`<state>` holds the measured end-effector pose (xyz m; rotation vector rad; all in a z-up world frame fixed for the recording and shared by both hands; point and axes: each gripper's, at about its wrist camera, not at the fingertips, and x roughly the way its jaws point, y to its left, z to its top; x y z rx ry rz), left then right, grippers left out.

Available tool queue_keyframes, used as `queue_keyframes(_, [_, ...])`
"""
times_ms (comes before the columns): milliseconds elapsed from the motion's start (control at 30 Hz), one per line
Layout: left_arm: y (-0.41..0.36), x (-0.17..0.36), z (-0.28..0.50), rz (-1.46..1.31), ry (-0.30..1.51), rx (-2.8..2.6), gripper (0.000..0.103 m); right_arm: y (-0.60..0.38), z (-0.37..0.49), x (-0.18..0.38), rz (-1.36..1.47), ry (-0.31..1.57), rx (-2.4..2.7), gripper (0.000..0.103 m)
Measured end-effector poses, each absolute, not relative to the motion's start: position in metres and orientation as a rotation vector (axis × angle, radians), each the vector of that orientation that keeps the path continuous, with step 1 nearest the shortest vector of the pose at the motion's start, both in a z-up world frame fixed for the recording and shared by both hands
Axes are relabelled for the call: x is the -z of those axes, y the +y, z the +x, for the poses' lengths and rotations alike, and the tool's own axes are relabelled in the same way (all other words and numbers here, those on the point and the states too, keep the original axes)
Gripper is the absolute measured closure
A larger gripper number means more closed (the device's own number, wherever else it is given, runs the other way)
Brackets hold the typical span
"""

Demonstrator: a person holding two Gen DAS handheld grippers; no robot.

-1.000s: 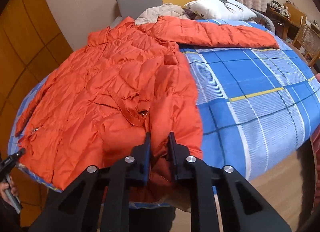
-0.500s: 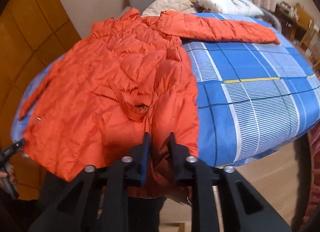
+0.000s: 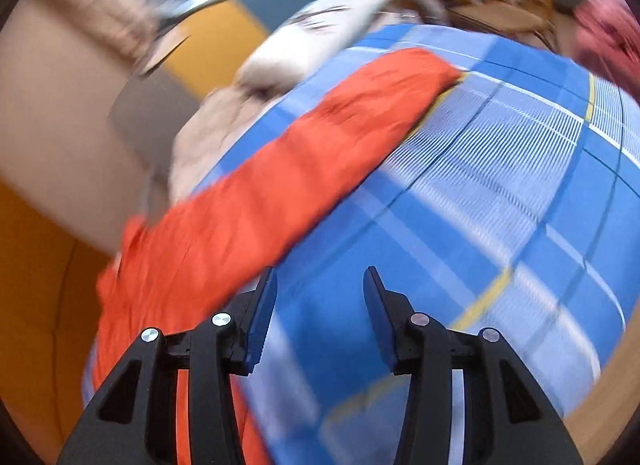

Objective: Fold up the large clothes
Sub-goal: 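Grasp the jacket sleeve cuff with the right gripper and lift it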

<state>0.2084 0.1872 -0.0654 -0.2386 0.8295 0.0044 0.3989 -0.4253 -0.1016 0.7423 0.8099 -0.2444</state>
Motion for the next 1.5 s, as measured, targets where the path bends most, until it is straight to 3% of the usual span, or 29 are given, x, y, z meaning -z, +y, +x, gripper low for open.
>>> queue_keyframes(267, [0.142, 0.079, 0.263, -0.225, 0.886, 0.069, 0.012, -0.518, 0.472, 0.136, 0.938, 0.715, 0.422, 0.058])
queue_keyframes(567, [0.111, 0.101, 0.290, -0.224, 0.952, 0.109, 0.012, -0.556, 0.497, 0.152, 1.023, 0.637, 0.485, 0.058])
queue_keyframes(633, [0.107, 0.104, 0.291, -0.222, 0.963, 0.115, 0.012, -0.558, 0.501, 0.149, 0.997, 0.657, 0.477, 0.069])
queue_keyframes(667, [0.106, 0.105, 0.291, -0.221, 0.967, 0.117, 0.012, -0.558, 0.503, 0.147, 0.962, 0.679, 0.487, 0.086])
queue_keyframes(700, [0.104, 0.107, 0.290, -0.220, 0.973, 0.116, 0.012, -0.556, 0.501, 0.144, 0.938, 0.680, 0.494, 0.094])
queue_keyframes(767, [0.103, 0.107, 0.290, -0.219, 0.976, 0.116, 0.012, -0.555, 0.495, 0.136, 0.883, 0.692, 0.502, 0.098])
queue_keyframes(1200, [0.117, 0.119, 0.273, -0.212, 0.995, 0.092, 0.012, -0.553, 0.421, 0.117, 0.760, 0.735, 0.658, 0.100])
queue_keyframes(1267, [0.121, 0.116, 0.272, -0.223, 0.989, 0.102, 0.012, -0.543, 0.419, 0.104, 0.729, 0.718, 0.641, 0.100])
queue_keyframes(1367, [0.126, 0.111, 0.270, -0.235, 0.980, 0.107, 0.002, -0.521, 0.425, 0.077, 0.663, 0.687, 0.582, 0.100])
queue_keyframes(1500, [0.133, 0.106, 0.270, -0.233, 0.962, 0.092, 0.002, -0.482, 0.439, 0.042, 0.559, 0.671, 0.464, 0.100])
